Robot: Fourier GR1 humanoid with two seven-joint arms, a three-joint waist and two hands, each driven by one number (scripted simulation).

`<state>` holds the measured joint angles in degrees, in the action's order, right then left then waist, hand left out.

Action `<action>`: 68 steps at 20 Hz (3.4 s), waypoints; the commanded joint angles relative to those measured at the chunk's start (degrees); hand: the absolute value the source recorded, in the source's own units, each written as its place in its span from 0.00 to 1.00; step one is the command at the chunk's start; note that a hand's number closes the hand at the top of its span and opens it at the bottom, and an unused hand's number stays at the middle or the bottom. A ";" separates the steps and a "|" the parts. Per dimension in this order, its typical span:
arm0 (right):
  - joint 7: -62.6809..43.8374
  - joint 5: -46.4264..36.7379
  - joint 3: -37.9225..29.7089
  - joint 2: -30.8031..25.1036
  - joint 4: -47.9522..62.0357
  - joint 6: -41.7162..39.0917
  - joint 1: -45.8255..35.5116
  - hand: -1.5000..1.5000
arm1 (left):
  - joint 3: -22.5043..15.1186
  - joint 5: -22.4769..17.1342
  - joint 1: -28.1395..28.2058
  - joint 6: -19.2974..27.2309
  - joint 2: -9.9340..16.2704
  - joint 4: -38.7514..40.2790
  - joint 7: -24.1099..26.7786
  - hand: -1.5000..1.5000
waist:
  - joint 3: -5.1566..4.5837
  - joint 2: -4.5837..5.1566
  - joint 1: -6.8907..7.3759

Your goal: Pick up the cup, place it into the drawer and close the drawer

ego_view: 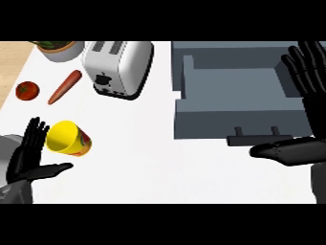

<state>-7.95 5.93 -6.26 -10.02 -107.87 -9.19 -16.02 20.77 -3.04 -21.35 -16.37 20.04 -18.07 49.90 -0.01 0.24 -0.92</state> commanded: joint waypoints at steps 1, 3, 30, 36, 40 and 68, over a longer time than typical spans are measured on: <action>0.94 -0.06 0.17 -0.09 2.86 -0.65 -1.45 0.00 | 1.08 0.35 -4.55 -0.05 0.95 6.28 4.33 0.00 | -0.20 0.30 -0.29; 3.70 0.38 -0.62 0.29 3.89 -0.88 -1.33 0.00 | 0.15 1.26 -2.36 -1.16 0.61 6.93 7.28 0.00 | -0.17 0.26 -0.05; 1.37 1.14 -2.23 -2.79 1.27 -3.09 0.89 0.00 | 0.39 2.47 -6.30 8.41 -4.76 3.73 16.75 1.00 | -0.21 0.35 -0.88; 1.52 1.59 -2.41 -1.27 3.63 -1.63 -1.44 0.00 | 2.21 -0.20 -8.07 -1.52 -4.20 1.32 19.08 1.00 | -0.23 0.32 -0.34; 4.05 2.50 -2.48 -1.72 2.13 -4.12 2.43 0.00 | 2.62 -1.20 -9.54 4.89 -10.22 0.36 19.39 1.00 | -0.12 0.12 -0.51; 1.47 -0.16 -2.15 -1.60 0.09 -1.56 2.27 0.00 | -19.27 -4.63 -40.81 26.33 -20.02 -27.83 -27.95 1.00 | 0.03 -0.34 -0.29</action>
<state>-5.70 6.02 -9.38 -12.14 -105.13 -10.90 -14.96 4.21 -6.33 -56.06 4.83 0.36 -45.96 27.65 0.05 -0.29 -0.50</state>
